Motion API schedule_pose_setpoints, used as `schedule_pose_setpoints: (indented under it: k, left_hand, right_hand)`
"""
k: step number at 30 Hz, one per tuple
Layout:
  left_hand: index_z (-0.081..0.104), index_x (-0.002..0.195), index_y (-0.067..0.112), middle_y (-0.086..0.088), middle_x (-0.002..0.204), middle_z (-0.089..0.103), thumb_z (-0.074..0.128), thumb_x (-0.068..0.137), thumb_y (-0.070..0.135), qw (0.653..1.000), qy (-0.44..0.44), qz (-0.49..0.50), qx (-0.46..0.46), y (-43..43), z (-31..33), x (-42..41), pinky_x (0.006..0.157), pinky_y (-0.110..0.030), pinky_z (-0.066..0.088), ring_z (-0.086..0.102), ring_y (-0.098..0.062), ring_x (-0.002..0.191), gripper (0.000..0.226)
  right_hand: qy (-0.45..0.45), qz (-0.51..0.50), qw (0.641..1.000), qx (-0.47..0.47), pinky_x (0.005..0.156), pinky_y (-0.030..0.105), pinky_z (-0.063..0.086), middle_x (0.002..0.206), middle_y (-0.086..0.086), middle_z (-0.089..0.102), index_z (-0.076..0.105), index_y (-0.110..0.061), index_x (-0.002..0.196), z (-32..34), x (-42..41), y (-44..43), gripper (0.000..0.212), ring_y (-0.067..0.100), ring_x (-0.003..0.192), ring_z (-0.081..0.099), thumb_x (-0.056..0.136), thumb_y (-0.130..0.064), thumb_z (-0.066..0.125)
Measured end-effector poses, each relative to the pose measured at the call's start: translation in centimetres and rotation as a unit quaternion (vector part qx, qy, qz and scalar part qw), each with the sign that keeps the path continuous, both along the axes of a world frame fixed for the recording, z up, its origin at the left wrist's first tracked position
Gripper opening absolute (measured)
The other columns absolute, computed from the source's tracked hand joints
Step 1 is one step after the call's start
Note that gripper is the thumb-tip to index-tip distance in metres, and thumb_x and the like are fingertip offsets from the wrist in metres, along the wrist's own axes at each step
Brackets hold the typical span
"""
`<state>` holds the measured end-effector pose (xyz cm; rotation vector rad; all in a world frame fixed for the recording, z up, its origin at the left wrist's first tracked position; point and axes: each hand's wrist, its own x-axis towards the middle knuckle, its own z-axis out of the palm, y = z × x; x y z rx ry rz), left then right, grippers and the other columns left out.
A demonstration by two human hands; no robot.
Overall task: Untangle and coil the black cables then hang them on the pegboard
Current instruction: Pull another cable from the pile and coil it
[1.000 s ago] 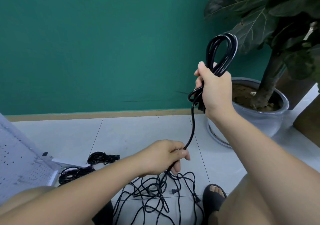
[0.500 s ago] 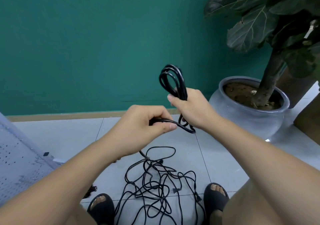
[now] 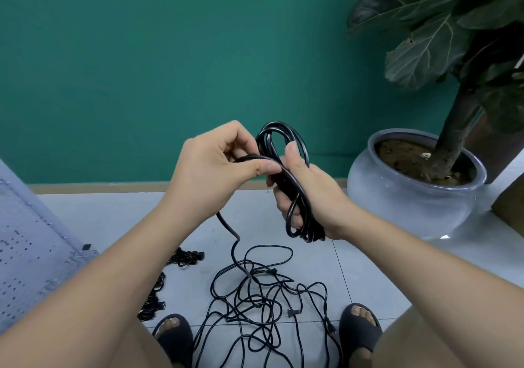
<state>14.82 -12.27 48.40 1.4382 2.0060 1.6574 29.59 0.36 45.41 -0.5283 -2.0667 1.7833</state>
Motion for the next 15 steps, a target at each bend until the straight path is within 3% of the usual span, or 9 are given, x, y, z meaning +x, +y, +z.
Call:
schedule_pose_setpoints:
  k: [2,4,7,10,12,15]
  left_hand:
    - [0.065,0.076,0.022,0.002,0.066,0.065,0.101,0.067,0.037,1.000,-0.003,0.017,0.006,0.0,0.1,0.0,0.059,-0.028,0.042,0.048,-0.011,0.061,0.040]
    - [0.066,0.075,0.022,0.000,0.067,0.066,0.101,0.067,0.037,0.999,0.023,0.031,0.006,-0.2,0.3,-0.1,0.058,-0.027,0.043,0.050,-0.011,0.061,0.039]
    - [0.074,0.077,0.024,0.008,0.071,0.072,0.095,0.078,0.028,0.997,0.081,0.017,-0.006,-0.6,0.7,-0.3,0.061,-0.027,0.049,0.061,-0.012,0.065,0.022]
    - [0.076,0.081,0.023,0.014,0.075,0.073,0.093,0.081,0.020,0.994,0.104,0.016,-0.016,-0.5,0.7,-0.5,0.065,-0.018,0.048,0.064,-0.004,0.068,0.018]
    - [0.073,0.081,0.022,0.013,0.074,0.072,0.095,0.078,0.021,0.996,0.078,0.026,-0.013,-0.2,0.3,-0.6,0.064,-0.015,0.046,0.061,-0.001,0.066,0.022]
    - [0.072,0.084,0.022,0.008,0.079,0.073,0.095,0.078,0.025,0.999,-0.003,0.040,0.018,0.5,-0.4,-0.6,0.072,-0.025,0.054,0.063,-0.008,0.074,0.024]
  right_hand:
    - [-0.002,0.017,0.999,0.036,0.048,0.027,0.039,0.054,0.002,0.051,0.062,-0.005,0.099,0.3,0.3,0.0,0.087,0.021,0.040,0.043,0.097,-0.085,0.028]
    - [-0.015,0.034,0.997,0.070,0.047,0.026,0.039,0.055,0.001,0.052,0.060,-0.006,0.098,0.6,0.5,0.2,0.077,0.020,0.041,0.045,0.100,-0.080,0.040]
    - [-0.079,0.045,0.987,0.129,0.051,0.029,0.040,0.058,0.000,0.052,0.055,-0.006,0.086,0.8,0.6,1.1,0.046,0.019,0.048,0.046,0.101,-0.047,0.069]
    - [-0.176,0.065,0.964,0.191,0.053,0.031,0.041,0.064,0.003,0.054,0.051,-0.016,0.077,0.4,0.7,1.4,0.028,0.015,0.050,0.049,0.097,-0.026,0.068]
    - [-0.194,0.081,0.954,0.212,0.046,0.027,0.040,0.066,0.003,0.052,0.050,-0.014,0.079,0.1,0.5,0.8,0.023,0.011,0.047,0.046,0.098,-0.018,0.063]
    - [-0.164,0.066,0.963,0.204,0.047,0.024,0.040,0.064,-0.001,0.054,0.049,-0.009,0.078,0.0,0.3,0.0,0.026,0.010,0.048,0.048,0.098,-0.016,0.063]
